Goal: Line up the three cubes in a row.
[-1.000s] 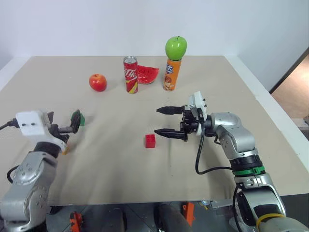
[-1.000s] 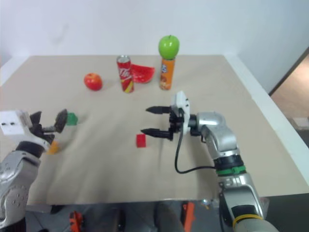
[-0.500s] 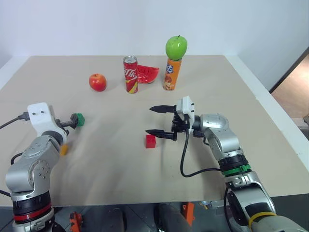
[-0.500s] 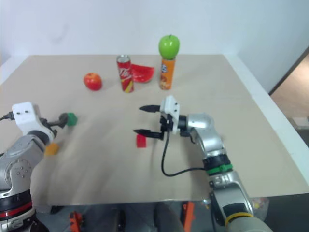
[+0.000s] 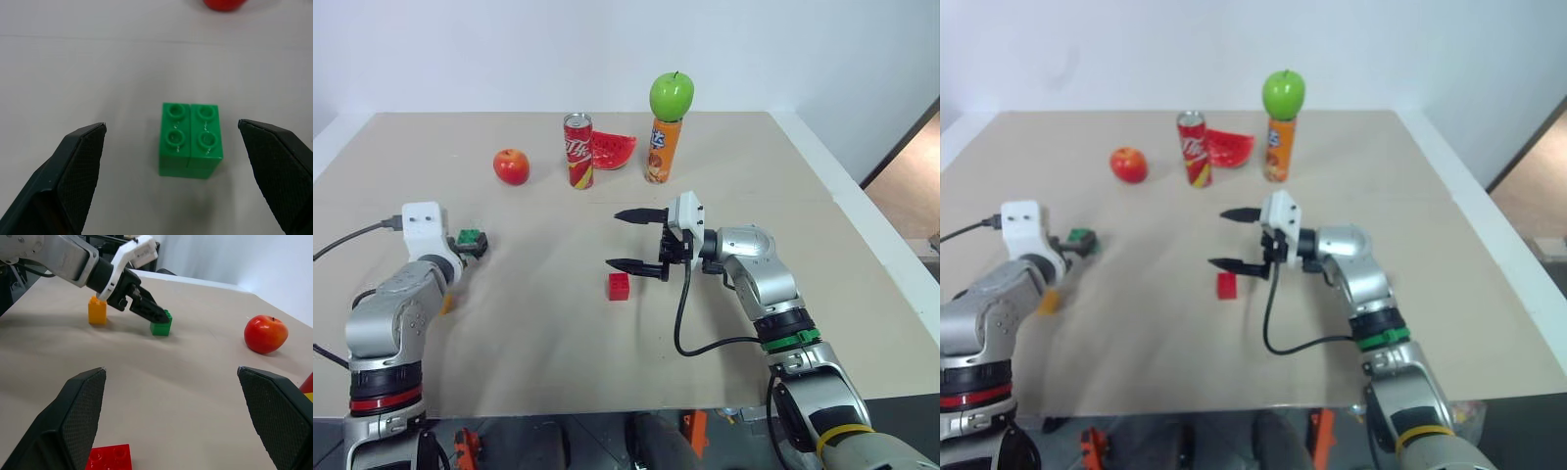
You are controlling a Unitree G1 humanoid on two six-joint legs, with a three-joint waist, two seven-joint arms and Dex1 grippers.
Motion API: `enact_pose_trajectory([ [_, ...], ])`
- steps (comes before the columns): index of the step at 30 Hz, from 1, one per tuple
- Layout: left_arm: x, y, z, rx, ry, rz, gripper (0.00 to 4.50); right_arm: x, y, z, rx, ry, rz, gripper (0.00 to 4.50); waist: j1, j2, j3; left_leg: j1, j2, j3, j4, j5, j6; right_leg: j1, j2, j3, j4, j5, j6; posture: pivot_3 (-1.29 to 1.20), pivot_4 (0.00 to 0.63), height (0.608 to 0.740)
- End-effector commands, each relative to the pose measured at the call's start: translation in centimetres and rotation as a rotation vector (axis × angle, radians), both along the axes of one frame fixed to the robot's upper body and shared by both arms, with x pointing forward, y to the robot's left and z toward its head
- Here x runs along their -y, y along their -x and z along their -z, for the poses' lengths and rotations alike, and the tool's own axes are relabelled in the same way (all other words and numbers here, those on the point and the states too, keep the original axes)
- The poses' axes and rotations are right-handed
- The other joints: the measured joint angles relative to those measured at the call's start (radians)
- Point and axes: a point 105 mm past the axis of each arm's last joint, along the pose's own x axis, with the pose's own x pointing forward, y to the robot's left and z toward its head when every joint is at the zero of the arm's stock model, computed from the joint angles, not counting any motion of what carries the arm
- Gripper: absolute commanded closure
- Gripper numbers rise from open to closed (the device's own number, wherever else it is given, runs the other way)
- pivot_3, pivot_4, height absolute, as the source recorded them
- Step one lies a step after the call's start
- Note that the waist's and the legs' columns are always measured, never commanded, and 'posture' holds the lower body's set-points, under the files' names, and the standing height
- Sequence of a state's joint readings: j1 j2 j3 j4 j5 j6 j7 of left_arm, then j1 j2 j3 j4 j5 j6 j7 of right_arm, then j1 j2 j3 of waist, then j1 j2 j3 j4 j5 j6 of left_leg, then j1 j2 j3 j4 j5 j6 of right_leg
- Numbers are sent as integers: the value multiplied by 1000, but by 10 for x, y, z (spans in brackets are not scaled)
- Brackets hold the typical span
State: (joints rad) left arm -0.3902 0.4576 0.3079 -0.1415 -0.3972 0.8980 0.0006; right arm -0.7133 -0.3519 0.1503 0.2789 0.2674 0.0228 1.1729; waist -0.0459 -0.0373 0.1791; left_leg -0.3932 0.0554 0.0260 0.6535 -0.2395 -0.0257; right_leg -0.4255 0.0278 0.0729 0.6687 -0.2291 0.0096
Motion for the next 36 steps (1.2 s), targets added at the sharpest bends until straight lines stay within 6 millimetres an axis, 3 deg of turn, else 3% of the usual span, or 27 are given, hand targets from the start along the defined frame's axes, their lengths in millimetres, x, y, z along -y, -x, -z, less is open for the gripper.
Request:
enact_pose_trajectory([
  [1,-1,-7,-13,42,-41,16,0,2,1,-13,58,-12,5,26,0,0,0,0,0,0,0,0,0,0,0,0,0,0,0,0,150,740],
  [7,2,-14,-12,42,-34,32,0,3,2,-12,61,-3,7,26,0,0,0,0,0,0,0,0,0,0,0,0,0,0,0,0,150,740],
  [15,0,-15,-4,-8,-28,17,2559,6,4,-9,58,8,19,0,0,0,0,0,0,0,0,0,0,0,0,0,0,0,0,0,150,740],
  [25,3,-14,-3,-18,11,17,2559,8,3,-8,61,18,24,0,0,0,0,0,0,0,0,0,0,0,-1,0,0,0,0,0,150,740],
  [27,2,-14,-5,-6,1,17,3115,8,3,-8,60,19,23,0,0,0,0,0,-1,0,0,0,0,0,-1,0,0,0,0,0,150,740],
  [28,2,-14,-6,-2,-4,15,3171,8,3,-8,60,20,23,0,0,0,0,0,-1,0,0,0,0,0,-1,0,0,0,0,0,150,740],
  [36,7,-17,-13,18,-57,72,3171,8,1,-8,64,29,26,0,0,0,0,0,-1,0,0,0,0,0,-1,0,0,0,1,0,150,740],
])
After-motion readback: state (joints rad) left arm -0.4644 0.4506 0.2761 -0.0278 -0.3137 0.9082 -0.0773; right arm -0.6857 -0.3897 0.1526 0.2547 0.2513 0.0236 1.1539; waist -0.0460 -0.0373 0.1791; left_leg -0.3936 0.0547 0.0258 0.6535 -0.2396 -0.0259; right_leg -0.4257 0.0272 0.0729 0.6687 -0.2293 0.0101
